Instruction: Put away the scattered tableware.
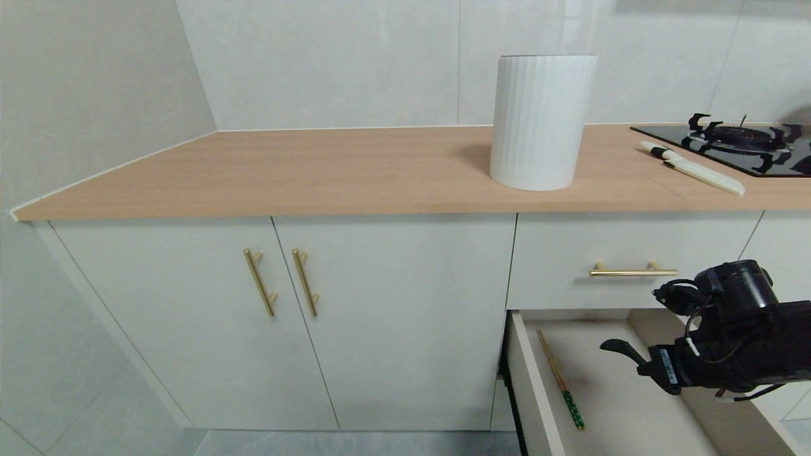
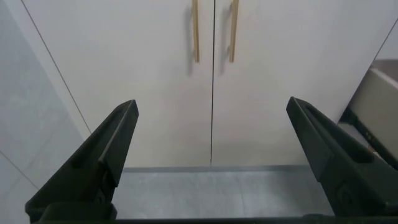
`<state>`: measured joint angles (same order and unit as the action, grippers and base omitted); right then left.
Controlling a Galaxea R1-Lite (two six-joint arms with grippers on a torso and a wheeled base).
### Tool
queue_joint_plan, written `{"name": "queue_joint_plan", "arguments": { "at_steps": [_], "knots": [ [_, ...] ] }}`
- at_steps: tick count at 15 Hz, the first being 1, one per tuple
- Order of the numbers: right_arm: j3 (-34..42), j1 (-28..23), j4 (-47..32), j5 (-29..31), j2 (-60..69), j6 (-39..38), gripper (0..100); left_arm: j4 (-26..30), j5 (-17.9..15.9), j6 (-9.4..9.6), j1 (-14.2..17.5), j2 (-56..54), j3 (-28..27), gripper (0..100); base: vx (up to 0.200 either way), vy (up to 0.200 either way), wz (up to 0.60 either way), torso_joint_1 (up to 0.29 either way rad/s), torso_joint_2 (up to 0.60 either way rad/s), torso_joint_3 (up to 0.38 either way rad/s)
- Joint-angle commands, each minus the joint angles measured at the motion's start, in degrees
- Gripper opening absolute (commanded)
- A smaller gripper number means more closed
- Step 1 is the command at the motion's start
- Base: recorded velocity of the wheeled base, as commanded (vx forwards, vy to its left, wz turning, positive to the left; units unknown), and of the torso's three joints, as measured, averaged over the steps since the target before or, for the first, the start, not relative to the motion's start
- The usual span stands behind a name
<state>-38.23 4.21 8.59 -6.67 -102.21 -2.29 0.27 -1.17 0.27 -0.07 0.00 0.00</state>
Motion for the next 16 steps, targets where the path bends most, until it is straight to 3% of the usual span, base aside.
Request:
{"name": "queue_joint_plan", "arguments": {
  "at_steps": [1, 12, 16],
  "knots": [
    [0.5, 0.0, 0.3, 0.0, -1.5, 0.0, 0, 0.0, 0.0, 0.0, 0.0, 0.1, 0.0, 100, 0.0, 0.0, 0.0, -0.036, 0.45, 0.398],
    [0.5, 0.1, 4.4, 3.6, -10.2, 0.4, 0, 0.1, -0.1, 0.0, 0.0, 0.0, 0.0, 100, 0.0, 0.0, 0.0, -0.006, 0.06, 0.047],
    [0.5, 0.0, 12.0, 4.7, -17.6, 0.5, 0, 0.1, 0.0, 0.0, 0.0, 0.0, 0.0, 100, 0.0, 0.0, 0.0, 0.0, 0.0, 0.0]
  ]
}}
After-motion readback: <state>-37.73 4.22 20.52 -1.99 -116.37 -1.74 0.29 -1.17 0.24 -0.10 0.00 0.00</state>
